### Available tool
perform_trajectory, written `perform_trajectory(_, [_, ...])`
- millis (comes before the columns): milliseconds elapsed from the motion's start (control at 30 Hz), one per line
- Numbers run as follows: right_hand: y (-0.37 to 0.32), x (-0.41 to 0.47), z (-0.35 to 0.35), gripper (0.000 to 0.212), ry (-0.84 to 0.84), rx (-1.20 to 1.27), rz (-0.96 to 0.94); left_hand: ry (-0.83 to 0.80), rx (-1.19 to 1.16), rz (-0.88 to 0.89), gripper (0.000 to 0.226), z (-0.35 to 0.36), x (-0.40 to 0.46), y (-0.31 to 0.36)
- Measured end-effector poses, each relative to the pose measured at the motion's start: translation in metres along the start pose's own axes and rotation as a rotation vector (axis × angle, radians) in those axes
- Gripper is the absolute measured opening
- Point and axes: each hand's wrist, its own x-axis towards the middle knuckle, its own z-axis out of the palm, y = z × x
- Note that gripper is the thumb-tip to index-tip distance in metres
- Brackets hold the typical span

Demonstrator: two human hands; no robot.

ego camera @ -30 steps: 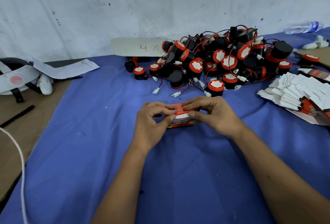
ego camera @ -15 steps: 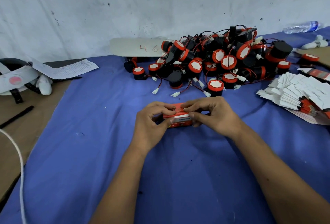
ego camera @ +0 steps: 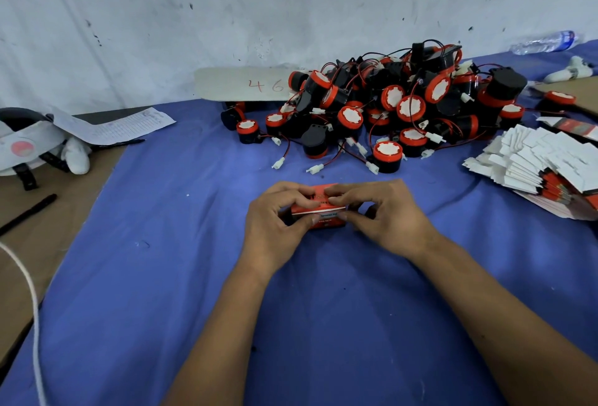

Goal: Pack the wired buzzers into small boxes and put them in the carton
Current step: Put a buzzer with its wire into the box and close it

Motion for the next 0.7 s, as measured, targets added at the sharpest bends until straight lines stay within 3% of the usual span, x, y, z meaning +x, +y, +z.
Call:
perform_trajectory(300, [-0.003, 0.001, 0.01, 0.02, 0.083, -0.309, -0.262, 0.006, -0.015, 0.014, 0.021, 0.002, 0.0, -0.001])
perform_trajectory(700, [-0.007, -0.004, 0.019, 0.013, 0.144, -0.425, -0.285, 0.022, -0.019, 0.018, 0.018, 0.003, -0.003, -0.002])
